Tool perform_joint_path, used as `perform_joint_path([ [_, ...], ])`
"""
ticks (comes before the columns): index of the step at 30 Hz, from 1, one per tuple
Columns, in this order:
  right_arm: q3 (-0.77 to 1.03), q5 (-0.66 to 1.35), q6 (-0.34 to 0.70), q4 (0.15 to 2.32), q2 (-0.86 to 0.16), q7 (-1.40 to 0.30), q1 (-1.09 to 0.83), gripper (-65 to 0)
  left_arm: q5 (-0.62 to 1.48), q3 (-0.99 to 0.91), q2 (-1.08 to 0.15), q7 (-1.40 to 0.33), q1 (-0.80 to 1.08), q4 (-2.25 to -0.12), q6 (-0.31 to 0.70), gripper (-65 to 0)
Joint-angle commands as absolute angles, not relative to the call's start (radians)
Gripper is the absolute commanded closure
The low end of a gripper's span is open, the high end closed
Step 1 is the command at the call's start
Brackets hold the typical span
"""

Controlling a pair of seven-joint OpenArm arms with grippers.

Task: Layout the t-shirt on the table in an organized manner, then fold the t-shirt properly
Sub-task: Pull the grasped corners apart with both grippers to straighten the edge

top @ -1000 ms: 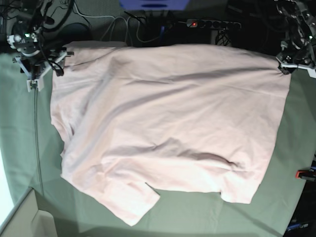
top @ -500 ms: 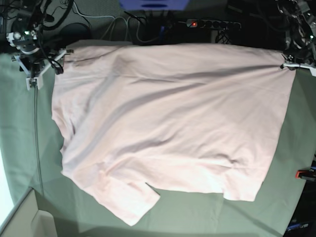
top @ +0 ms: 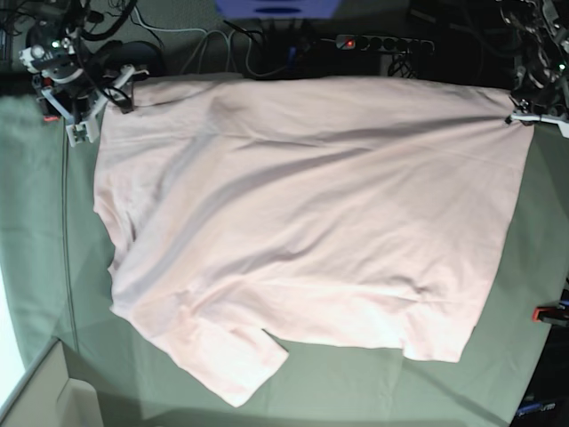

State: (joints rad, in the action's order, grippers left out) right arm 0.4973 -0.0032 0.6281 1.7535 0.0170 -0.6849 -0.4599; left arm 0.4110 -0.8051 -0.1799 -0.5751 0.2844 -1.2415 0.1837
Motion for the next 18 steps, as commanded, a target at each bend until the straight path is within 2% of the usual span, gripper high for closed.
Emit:
perform_joint_path([
  [1,0.501,0.001,0.631,1.768,0.013,-0.671,-0.460,-40.1,0.407,-0.802,-0.186,-0.587,0.283,-1.247,0.183,0.0],
  [15,0.575,0.001,0.633,1.633,0.013,-0.667,-0.423,-39.7,0.407,-0.808,-0.122,-0.590,0.317,-1.409,0.183,0.0],
  [18,0.570,0.001,0.634,1.633,0.013,-0.667,-0.424,-34.4,0.407,-0.808,-0.117,-0.590,0.332,-1.448,0.183,0.0],
])
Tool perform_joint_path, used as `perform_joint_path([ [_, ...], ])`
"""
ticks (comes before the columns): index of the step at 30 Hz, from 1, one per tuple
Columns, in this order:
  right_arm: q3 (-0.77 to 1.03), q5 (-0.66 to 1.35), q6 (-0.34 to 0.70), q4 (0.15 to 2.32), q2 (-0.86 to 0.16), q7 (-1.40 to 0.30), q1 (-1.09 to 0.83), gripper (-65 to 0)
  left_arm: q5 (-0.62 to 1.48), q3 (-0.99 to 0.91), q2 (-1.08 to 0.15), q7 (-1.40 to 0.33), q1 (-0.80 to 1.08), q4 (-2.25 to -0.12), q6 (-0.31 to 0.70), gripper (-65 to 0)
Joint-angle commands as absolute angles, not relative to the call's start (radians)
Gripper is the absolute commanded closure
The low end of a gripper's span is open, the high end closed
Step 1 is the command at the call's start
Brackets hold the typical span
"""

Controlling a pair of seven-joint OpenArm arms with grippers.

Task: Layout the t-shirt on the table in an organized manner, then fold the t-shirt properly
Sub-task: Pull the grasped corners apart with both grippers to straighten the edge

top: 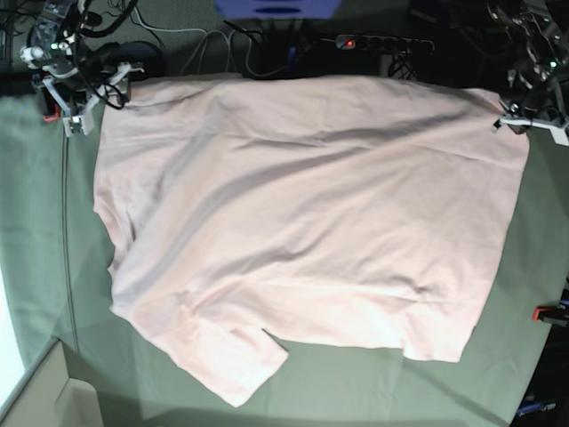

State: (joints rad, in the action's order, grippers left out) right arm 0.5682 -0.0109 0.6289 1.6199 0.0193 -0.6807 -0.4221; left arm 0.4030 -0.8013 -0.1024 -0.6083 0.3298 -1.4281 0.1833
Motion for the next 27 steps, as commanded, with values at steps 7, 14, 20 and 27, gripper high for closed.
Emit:
perform_joint_path([
  [7,0.568,0.005,0.680,1.633,0.016,-0.670,-0.423,-11.0,0.407,-0.809,-0.116,-0.591,0.352,-1.529,0.183,0.0],
  [14,0.572,0.002,0.698,1.635,0.022,-0.676,-0.400,0.0,0.407,-0.809,-0.116,-0.591,0.352,-1.575,0.183,0.0],
  [20,0.578,0.005,0.698,1.652,0.021,-0.667,-0.394,0.0,0.407,-0.809,-0.116,-0.591,0.351,-1.607,0.183,0.0],
  [27,0.578,0.002,0.698,1.770,0.021,-0.677,-0.394,0.0,0.407,-0.809,-0.116,-0.591,0.346,-1.632,0.183,0.0],
])
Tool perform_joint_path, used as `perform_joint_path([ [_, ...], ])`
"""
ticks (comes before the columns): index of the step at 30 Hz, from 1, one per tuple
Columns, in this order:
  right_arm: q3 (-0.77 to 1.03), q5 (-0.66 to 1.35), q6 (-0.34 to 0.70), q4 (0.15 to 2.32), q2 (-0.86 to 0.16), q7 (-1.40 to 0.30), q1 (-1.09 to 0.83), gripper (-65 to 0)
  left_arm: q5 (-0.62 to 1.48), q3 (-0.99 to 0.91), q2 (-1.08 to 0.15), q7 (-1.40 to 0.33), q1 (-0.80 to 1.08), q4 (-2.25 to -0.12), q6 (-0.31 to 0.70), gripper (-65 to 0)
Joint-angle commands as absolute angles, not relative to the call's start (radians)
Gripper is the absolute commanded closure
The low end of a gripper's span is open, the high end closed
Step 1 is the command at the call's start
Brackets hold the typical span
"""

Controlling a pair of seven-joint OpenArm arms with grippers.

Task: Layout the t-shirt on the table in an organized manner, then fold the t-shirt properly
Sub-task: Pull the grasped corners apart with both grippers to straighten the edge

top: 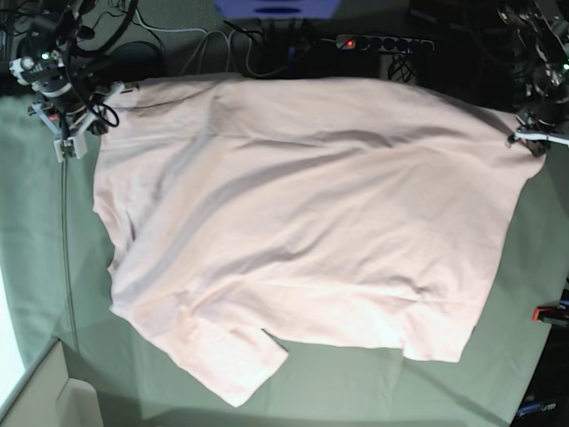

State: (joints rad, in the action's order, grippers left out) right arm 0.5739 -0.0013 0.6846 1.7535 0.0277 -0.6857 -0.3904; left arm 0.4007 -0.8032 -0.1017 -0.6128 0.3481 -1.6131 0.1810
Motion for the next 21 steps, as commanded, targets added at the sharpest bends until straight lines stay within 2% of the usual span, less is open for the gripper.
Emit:
perform_joint_path([
  [1,0.578,0.001,0.698,1.770,0.021,-0.677,-0.394,0.0,0.407,-0.809,-0.116,-0.591,0.346,-1.632,0.183,0.0],
  [4,0.575,0.001,0.698,1.770,0.021,-0.723,-0.400,-0.5,0.407,-0.809,-0.116,-0.591,0.344,-1.624,0.183,0.0],
  [5,0.575,0.001,0.698,1.770,0.021,-0.754,-0.400,-3.2,0.407,-0.809,-0.116,-0.591,0.344,-1.623,0.183,0.0],
  [11,0.576,0.001,0.698,1.768,0.022,-0.806,-0.400,-30.0,0.407,-0.809,-0.116,-0.591,0.343,-1.621,0.183,0.0],
  [14,0.576,0.001,0.698,1.765,0.022,-0.806,-0.401,-38.8,0.407,-0.809,-0.116,-0.591,0.329,-1.620,0.183,0.0],
  [21,0.576,0.005,0.698,1.666,0.022,-0.803,-0.400,-39.1,0.407,-0.809,-0.116,-0.591,0.328,-1.620,0.183,0.0],
])
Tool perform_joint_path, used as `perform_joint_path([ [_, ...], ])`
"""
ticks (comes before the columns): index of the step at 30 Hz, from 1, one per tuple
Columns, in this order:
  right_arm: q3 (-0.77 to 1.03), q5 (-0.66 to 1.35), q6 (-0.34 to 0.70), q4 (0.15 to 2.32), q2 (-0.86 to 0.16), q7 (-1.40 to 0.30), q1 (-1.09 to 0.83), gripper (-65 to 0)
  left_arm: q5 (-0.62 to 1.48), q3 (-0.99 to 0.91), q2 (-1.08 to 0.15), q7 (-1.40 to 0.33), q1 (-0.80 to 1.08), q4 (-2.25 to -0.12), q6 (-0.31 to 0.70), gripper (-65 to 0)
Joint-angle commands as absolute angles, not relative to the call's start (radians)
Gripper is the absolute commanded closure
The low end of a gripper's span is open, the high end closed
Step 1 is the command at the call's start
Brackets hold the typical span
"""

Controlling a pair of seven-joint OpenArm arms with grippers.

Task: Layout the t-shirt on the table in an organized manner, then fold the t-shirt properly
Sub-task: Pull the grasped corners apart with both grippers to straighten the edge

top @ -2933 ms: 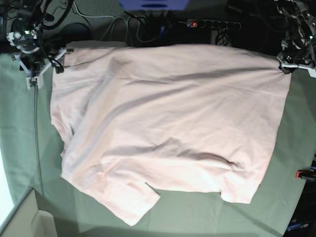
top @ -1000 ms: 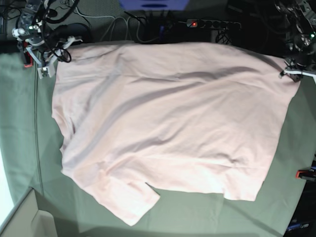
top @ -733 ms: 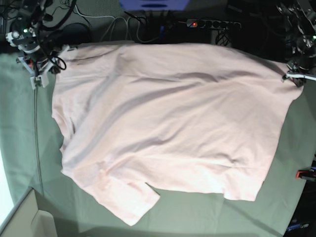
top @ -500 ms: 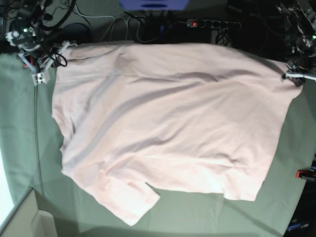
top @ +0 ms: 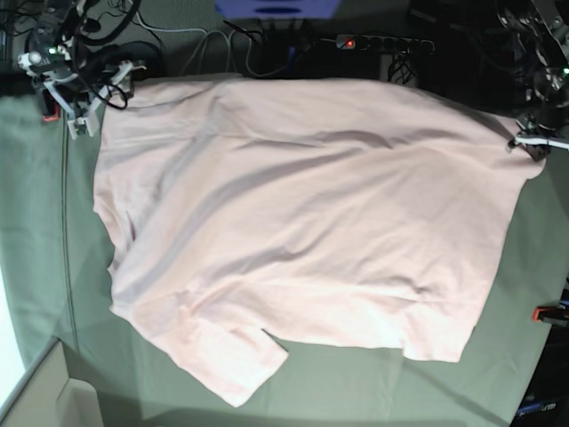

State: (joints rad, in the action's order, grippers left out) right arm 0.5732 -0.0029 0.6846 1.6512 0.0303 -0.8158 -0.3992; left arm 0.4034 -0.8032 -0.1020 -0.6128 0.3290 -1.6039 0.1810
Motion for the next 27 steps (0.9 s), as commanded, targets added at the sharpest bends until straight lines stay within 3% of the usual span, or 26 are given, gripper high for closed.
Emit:
perform_joint_path([
  [1,0.573,0.005,0.698,1.659,0.024,-0.803,-0.401,-39.1,0.407,-0.809,-0.116,-0.591,0.328,-1.620,0.183,0.0],
  [13,0.568,0.005,0.698,1.656,0.088,-0.802,-0.397,-38.1,0.404,-0.809,-0.117,-0.591,0.329,-1.620,0.183,0.0],
  [16,0.568,0.005,0.698,1.656,0.091,-0.803,-0.397,-29.7,0.404,-0.809,-0.117,-0.591,0.329,-1.620,0.183,0.0],
  [23,0.568,0.007,0.698,1.656,0.093,-0.805,-0.395,0.0,0.406,-0.809,-0.117,-0.591,0.329,-1.620,0.183,0.0],
  [27,0.568,0.007,0.698,1.664,0.093,-0.803,-0.397,0.0,0.406,-0.809,-0.117,-0.591,0.328,-1.623,0.183,0.0],
])
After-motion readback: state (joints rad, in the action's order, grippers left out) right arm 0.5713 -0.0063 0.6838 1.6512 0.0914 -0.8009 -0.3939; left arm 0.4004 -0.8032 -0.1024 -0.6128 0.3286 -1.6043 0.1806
